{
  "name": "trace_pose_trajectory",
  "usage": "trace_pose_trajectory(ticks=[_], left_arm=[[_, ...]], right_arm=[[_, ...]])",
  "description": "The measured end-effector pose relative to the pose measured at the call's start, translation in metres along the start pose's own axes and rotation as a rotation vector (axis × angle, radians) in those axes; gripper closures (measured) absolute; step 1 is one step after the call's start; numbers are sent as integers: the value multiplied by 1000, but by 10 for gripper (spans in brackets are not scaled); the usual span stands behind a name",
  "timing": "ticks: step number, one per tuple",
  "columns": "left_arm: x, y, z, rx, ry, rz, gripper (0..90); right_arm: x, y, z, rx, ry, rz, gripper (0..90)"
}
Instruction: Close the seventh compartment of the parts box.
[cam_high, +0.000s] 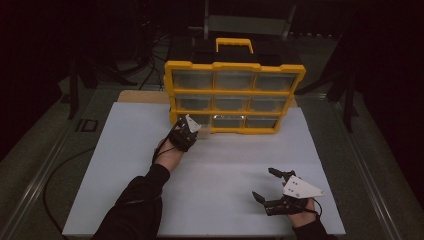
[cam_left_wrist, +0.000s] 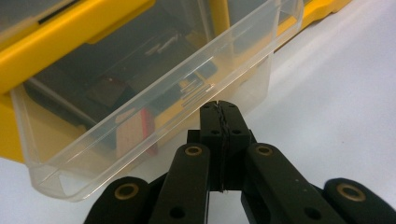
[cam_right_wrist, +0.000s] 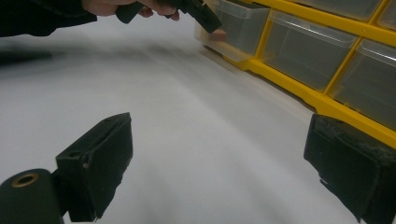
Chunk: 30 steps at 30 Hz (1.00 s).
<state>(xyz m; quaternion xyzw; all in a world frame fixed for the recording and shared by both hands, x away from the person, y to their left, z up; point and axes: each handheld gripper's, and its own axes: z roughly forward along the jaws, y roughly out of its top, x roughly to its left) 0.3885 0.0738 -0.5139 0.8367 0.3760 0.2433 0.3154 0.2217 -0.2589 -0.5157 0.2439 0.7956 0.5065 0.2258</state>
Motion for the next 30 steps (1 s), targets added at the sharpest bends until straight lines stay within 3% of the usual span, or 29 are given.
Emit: trace_pose_trajectory(ticks=[15,30], left_arm=[[7,3,5,2,25,-32,899],[12,9,10,10,40,-27,900]], right_arm=[[0,0,0,3,-3,0,83],[-1,0,-1,1,-6,3,83]])
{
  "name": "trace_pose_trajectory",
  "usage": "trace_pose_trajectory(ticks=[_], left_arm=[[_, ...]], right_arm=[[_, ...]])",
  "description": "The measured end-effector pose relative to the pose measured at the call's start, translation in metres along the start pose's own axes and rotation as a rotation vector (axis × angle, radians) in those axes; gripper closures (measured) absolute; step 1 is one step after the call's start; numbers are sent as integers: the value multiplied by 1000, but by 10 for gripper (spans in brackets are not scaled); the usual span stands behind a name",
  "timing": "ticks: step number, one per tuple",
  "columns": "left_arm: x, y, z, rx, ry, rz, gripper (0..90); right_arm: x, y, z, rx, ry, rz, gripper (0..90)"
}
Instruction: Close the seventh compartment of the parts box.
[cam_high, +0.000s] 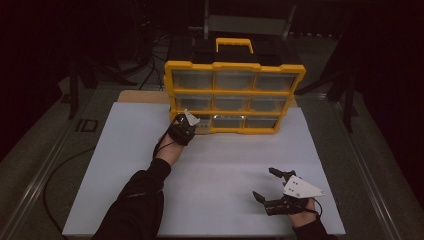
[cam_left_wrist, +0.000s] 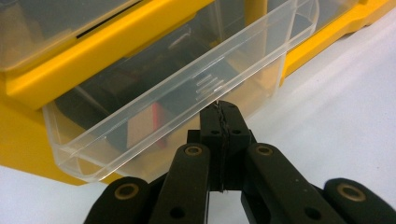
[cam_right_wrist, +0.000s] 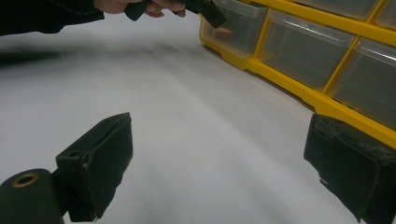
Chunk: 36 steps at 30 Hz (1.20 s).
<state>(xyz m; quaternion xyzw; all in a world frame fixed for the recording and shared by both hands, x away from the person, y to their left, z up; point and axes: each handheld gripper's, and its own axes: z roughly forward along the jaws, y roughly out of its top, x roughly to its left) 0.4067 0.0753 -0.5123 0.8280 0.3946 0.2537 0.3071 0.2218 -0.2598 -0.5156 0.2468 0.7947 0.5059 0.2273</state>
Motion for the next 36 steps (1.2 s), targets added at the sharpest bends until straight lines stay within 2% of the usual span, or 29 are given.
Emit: trace_pose_trajectory(ticks=[11,25,32,34,36], left_arm=[[1,4,4,3,21,19,899],[4,5,8,-2,25,14,900],[4,7,11,8,36,29,899],[3,7,12,14,52,50,900],[3,8,12,13,50,46,899]], right_arm=[[0,0,0,1,1,2,83],[0,-1,1,6,4,1,83],[-1,-1,1,5,2,0,83],[0,0,1,5,0,-3,83],[-1,-1,1,6,0,-1,83]])
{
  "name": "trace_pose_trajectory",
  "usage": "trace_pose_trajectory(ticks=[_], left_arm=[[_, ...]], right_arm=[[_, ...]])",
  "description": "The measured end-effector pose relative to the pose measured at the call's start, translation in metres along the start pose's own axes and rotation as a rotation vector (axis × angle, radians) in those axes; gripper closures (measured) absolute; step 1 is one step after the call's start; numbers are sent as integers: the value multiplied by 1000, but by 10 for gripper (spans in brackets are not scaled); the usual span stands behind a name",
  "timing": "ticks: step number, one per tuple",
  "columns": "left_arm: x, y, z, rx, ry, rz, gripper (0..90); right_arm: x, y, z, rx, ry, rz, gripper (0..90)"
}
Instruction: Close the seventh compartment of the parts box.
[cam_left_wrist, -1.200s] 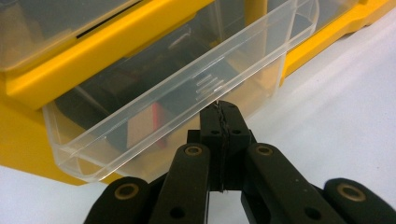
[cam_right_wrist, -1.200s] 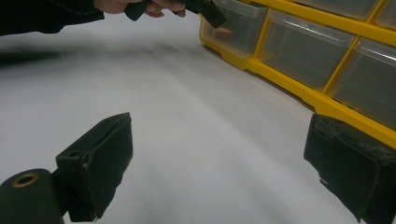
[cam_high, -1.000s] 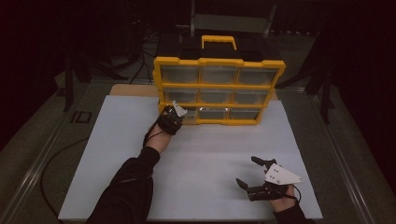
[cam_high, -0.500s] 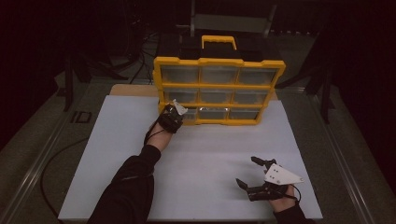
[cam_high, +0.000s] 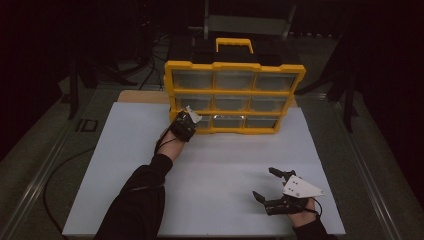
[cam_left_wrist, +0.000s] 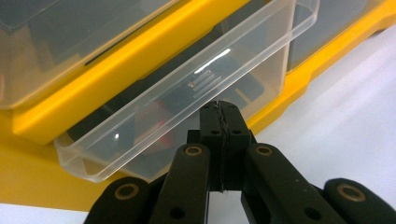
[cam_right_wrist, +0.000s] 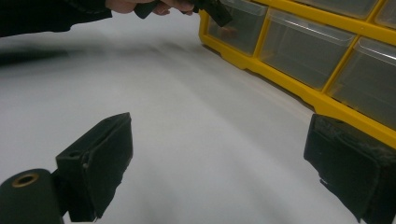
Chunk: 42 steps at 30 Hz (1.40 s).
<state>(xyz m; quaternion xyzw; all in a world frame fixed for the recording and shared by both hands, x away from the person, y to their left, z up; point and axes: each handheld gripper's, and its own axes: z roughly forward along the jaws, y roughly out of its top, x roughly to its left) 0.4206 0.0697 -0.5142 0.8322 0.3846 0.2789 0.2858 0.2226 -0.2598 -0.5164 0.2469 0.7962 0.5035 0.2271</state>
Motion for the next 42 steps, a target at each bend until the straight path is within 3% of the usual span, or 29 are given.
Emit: trace_pose_trajectory(ticks=[13,18,23,28,31,35,42], left_arm=[[4,4,5,-6,13,-11,898],[4,5,6,-2,16,2,898],[4,4,7,7,-4,-12,893],[1,0,5,21,-30,-20,810],[0,-1,0,23,-52,-22,809],[0,0,-10,2,-78,-57,669],[-6,0,-23,2,-122,-56,508]], right_arm=[[0,0,0,0,-1,-1,83],[0,0,0,0,-1,0,83],[0,-1,0,7,0,4,83],[-1,-1,0,2,-1,0,83],[-1,-1,0,5,2,4,83],[-1,0,0,0,-2,-1,83],[-1,0,0,-2,-4,-1,83]])
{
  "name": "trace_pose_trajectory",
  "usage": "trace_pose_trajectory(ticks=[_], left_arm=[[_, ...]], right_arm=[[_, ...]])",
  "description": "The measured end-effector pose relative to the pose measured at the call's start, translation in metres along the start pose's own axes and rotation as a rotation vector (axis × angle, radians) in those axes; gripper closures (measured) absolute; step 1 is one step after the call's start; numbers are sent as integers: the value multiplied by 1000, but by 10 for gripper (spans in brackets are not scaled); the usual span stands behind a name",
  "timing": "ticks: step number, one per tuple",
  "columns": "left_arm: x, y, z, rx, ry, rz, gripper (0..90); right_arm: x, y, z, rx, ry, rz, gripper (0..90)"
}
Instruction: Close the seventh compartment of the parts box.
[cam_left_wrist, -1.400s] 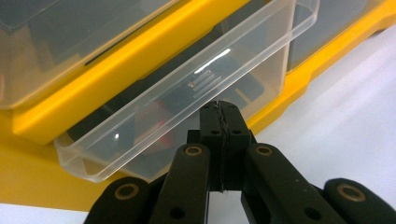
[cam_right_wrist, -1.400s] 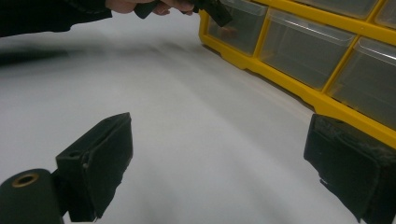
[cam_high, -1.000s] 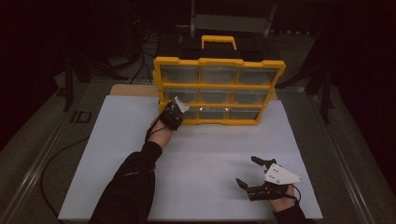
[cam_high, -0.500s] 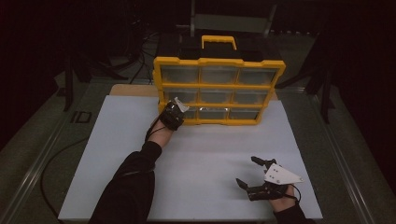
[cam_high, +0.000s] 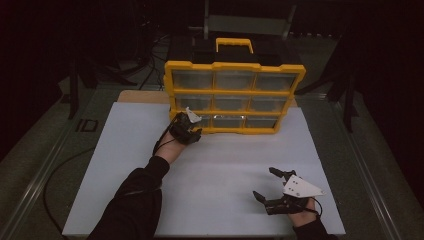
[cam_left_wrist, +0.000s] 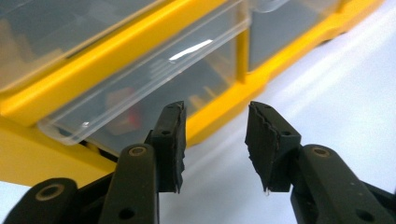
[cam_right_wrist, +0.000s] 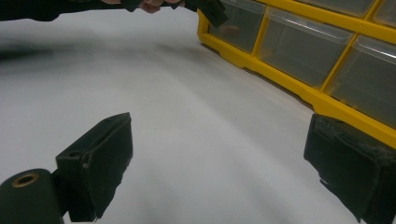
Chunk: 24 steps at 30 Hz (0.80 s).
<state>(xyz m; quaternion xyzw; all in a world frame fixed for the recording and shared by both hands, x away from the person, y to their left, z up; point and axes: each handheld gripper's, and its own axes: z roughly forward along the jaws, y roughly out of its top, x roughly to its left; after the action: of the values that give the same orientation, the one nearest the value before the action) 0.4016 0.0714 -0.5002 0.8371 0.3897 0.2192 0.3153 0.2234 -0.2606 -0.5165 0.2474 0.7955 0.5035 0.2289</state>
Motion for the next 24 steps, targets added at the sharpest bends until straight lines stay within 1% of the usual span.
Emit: trace_pose_trajectory(ticks=[1,2,3,4,5,6,9,10,11,12,13,14,17,20,21,22,24], left_arm=[[-1,-1,-2,-2,-12,4,485],[-2,-1,-3,1,-12,5,450],[-2,-2,-4,2,-22,9,412],[-2,-2,-6,-2,-32,4,365],[-2,-3,-7,-4,-30,3,349],[0,-4,-9,-10,-42,3,317],[4,-6,-13,-13,-86,-13,151],[5,-7,-14,-9,-98,-19,129],[7,-7,-15,-5,-109,-25,74],[8,-8,-16,2,-137,-34,28],[9,-9,-17,4,-144,-35,0],[10,-10,-18,0,-149,-36,0],[11,-12,-21,-5,-182,-43,0],[11,-14,-23,-5,-200,-28,0],[10,-15,-23,-4,-212,-19,0],[10,-15,-24,-3,-233,-3,0],[9,-15,-26,-8,-246,10,0]], right_arm=[[0,0,0,2,0,-4,83],[0,0,-1,1,0,-3,83],[0,0,-1,2,-2,1,83],[0,0,-1,3,-1,4,83],[0,0,-1,3,-1,5,83],[0,0,-1,3,0,1,83],[1,0,-1,2,0,6,83],[0,0,0,1,-1,-2,83],[0,0,0,3,-1,-3,83],[0,0,-1,3,-1,-3,83],[0,0,0,2,-1,-4,83],[0,0,0,0,-2,4,83],[1,0,0,4,-2,2,83],[1,0,0,3,-2,2,83],[1,0,0,3,-2,2,83],[1,0,0,3,-2,1,83],[1,0,0,2,-2,3,83]])
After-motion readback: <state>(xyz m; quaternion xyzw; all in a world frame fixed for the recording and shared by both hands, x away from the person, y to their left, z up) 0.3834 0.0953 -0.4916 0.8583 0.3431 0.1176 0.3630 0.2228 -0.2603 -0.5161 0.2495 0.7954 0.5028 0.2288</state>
